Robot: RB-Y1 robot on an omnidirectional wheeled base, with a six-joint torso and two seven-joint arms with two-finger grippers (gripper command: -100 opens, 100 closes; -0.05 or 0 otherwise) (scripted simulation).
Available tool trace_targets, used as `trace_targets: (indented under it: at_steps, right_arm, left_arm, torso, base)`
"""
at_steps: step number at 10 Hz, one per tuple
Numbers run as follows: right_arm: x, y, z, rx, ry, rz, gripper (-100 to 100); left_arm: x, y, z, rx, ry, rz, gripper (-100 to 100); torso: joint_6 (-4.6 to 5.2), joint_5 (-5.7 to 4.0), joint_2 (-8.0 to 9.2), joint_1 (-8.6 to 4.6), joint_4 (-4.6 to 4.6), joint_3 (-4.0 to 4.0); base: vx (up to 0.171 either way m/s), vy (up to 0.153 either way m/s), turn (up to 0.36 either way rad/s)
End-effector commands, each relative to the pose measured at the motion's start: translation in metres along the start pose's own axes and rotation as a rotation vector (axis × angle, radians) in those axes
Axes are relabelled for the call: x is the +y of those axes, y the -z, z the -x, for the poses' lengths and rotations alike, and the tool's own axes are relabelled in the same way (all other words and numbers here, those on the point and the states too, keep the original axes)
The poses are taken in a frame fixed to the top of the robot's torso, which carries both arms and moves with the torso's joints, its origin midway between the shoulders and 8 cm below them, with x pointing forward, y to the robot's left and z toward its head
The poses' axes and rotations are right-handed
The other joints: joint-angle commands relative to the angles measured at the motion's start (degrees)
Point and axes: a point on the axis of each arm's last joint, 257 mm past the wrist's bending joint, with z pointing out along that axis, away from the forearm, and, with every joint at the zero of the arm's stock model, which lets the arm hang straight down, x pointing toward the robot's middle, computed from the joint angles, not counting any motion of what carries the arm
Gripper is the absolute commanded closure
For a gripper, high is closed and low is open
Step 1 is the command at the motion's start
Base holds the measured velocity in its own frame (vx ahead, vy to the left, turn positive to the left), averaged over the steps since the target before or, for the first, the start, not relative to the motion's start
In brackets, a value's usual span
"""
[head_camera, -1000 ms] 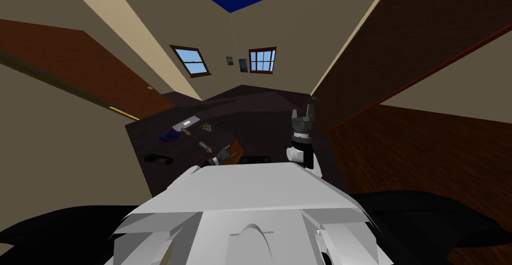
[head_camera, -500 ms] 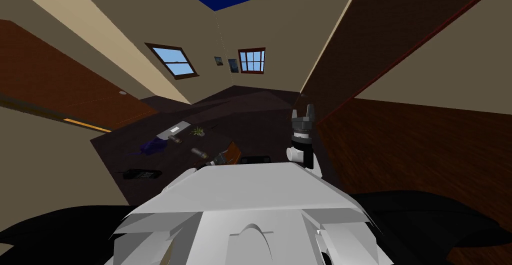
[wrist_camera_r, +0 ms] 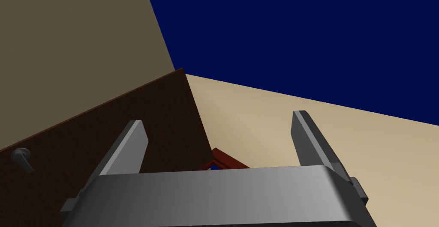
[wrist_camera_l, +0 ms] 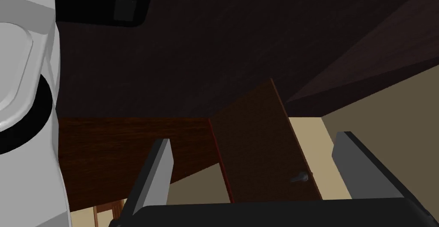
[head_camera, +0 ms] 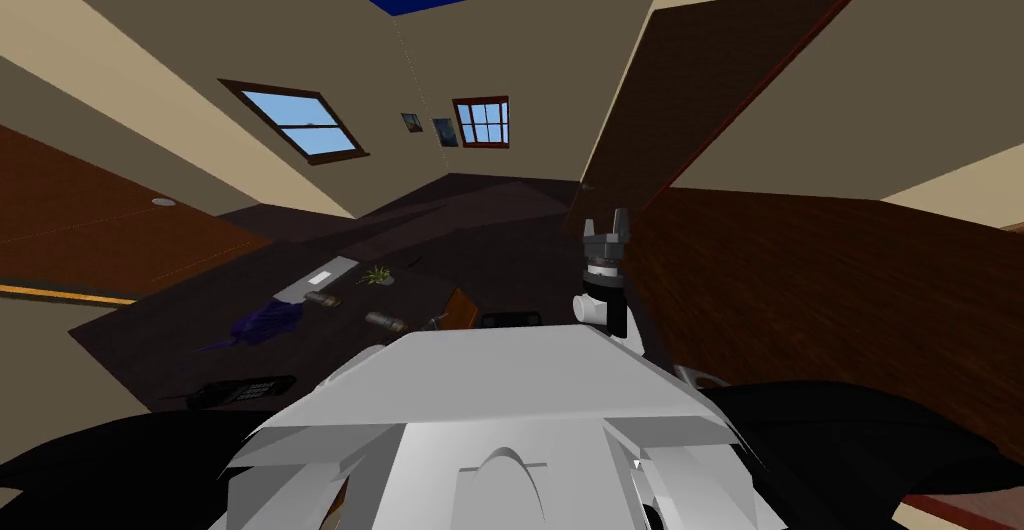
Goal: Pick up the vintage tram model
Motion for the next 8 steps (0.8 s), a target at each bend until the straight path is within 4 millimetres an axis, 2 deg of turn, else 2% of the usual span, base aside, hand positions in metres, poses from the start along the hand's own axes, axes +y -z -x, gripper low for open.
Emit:
trace_targets:
  at_steps: [1, 2, 3, 4, 5, 6, 7, 8]
  right_arm:
    - [0.000, 0.000, 0.000, 0.000, 0.000, 0.000, 0]
    - [0.000, 0.000, 0.000, 0.000, 0.000, 0.000, 0]
    - [0.000, 0.000, 0.000, 0.000, 0.000, 0.000, 0]
    - [0.000, 0.000, 0.000, 0.000, 0.000, 0.000, 0]
    - [0.000, 0.000, 0.000, 0.000, 0.000, 0.000, 0]
    - [0.000, 0.000, 0.000, 0.000, 0.000, 0.000, 0]
    - [0.000, 0.000, 0.000, 0.000, 0.000, 0.000, 0]
    - [0.000, 0.000, 0.000, 0.000, 0.000, 0.000, 0]
  left_arm:
    - [-0.010, 0.012, -0.034, 0.076, -0.055, -0.041, -100]
    - [-0.012, 0.012, -0.039, 0.090, -0.078, -0.050, -100]
    - [-0.019, 0.025, -0.066, 0.150, -0.109, -0.081, -100]
    - [-0.020, 0.026, -0.069, 0.159, -0.128, -0.089, -100]
    - [-0.025, 0.040, -0.095, 0.217, -0.158, -0.120, -100]
    - [-0.027, 0.041, -0.098, 0.228, -0.182, -0.131, -100]
    - [-0.031, 0.057, -0.123, 0.285, -0.211, -0.161, -100]
    - [-0.032, 0.058, -0.126, 0.294, -0.231, -0.171, -100]
  torso:
    - [0.00, 0.00, 0.00, 0.00, 0.00, 0.00]
    - [0.05, 0.00, -0.02, 0.03, 0.00, -0.01]
    - [-0.02, 0.02, -0.02, 0.04, -0.01, -0.01]
    - [0.04, 0.00, -0.02, 0.05, 0.00, -0.01]
    - [-0.01, 0.01, -0.03, 0.05, 0.00, -0.02]
    - [0.04, 0.01, -0.04, 0.09, 0.00, -0.02]
    - [-0.02, 0.02, -0.05, 0.09, -0.01, -0.03]
    - [0.03, 0.02, -0.04, 0.12, 0.00, -0.02]
  base:
    - [-0.010, 0.021, -0.322]
    - [-0.009, 0.027, -0.163]
    - [-0.008, 0.026, -0.309]
    - [-0.008, 0.031, -0.174]
    - [-0.008, 0.037, -0.284]
    - [-0.007, 0.041, -0.165]
    - [-0.012, 0.044, -0.253]
    - [-0.012, 0.045, -0.135]
